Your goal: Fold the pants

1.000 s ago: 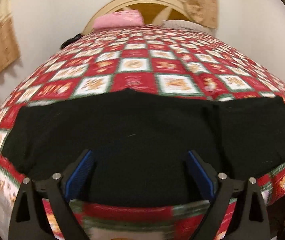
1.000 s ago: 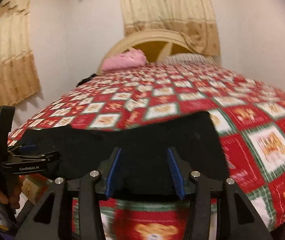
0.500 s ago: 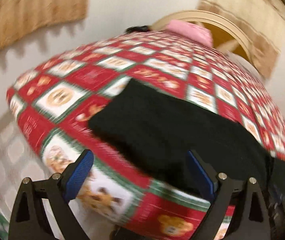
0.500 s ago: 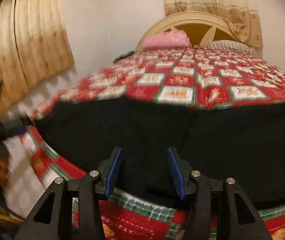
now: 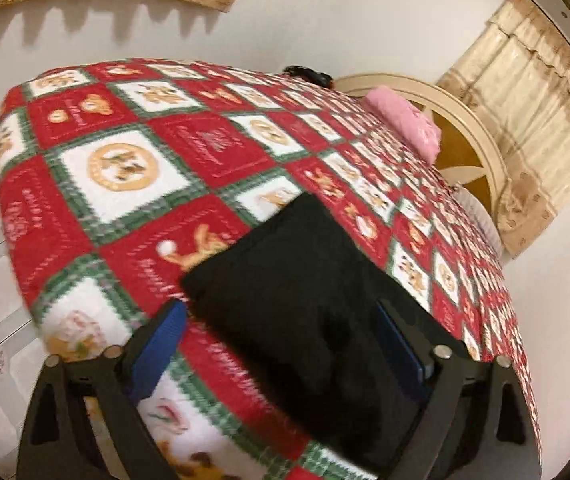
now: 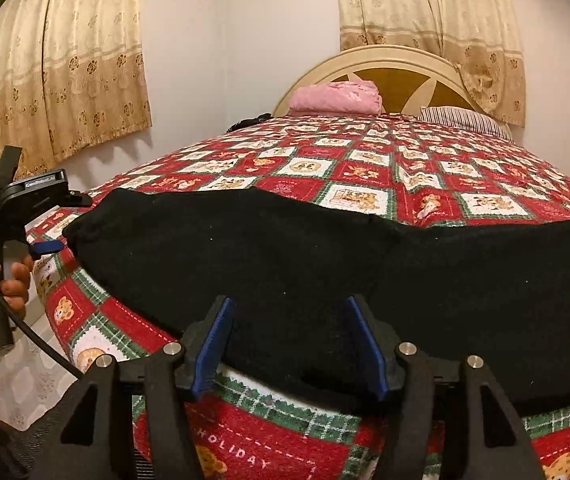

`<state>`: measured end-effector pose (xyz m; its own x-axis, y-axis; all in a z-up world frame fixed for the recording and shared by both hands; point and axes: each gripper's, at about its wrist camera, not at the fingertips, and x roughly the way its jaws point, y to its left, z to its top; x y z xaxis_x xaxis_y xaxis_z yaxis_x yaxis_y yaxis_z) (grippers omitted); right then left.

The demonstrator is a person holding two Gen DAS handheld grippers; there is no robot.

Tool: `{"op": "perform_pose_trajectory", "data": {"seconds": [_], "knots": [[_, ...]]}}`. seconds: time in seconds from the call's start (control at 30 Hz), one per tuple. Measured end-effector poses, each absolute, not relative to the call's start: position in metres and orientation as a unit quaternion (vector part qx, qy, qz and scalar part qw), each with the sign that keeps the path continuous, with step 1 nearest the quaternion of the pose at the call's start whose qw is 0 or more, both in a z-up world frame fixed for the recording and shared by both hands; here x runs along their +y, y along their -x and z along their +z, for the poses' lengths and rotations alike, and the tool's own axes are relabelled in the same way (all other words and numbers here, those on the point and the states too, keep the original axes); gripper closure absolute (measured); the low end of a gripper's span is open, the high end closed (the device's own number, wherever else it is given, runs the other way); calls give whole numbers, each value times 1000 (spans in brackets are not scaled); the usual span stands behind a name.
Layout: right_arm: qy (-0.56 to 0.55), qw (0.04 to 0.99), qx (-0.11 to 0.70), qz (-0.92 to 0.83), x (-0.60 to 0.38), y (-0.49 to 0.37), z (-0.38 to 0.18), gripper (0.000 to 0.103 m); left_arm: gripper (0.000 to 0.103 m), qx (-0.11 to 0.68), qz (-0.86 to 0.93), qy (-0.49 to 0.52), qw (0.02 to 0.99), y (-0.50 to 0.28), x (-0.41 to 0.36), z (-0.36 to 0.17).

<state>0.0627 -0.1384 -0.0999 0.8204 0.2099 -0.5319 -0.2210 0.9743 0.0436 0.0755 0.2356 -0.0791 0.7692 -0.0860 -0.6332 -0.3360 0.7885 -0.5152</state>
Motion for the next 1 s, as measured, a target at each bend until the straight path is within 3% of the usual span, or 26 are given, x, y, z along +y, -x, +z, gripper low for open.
{"op": "perform_pose_trajectory", "data": {"seconds": [0.07, 0.2, 0.33, 0.7, 0.73, 1.0], "knots": [[9, 954, 277, 113, -139, -63, -100, 42, 21, 331, 78, 307, 889, -76, 234, -77], [7, 954, 278, 114, -138, -63, -99, 42, 67, 327, 96, 302, 890, -79, 240, -80], [5, 952, 281, 118, -141, -63, -99, 42, 82, 324, 83, 310, 890, -79, 244, -76], [-171, 948, 254, 85, -238, -72, -51, 42, 89, 197, -78, 72, 975, -39, 106, 9], [-180, 947, 255, 80, -246, -72, -50, 42, 93, 190, -112, 46, 974, -34, 83, 11], [-257, 924, 273, 78, -288, -71, -61, 42, 94, 222, -259, -92, 936, -19, -40, -35]]}}
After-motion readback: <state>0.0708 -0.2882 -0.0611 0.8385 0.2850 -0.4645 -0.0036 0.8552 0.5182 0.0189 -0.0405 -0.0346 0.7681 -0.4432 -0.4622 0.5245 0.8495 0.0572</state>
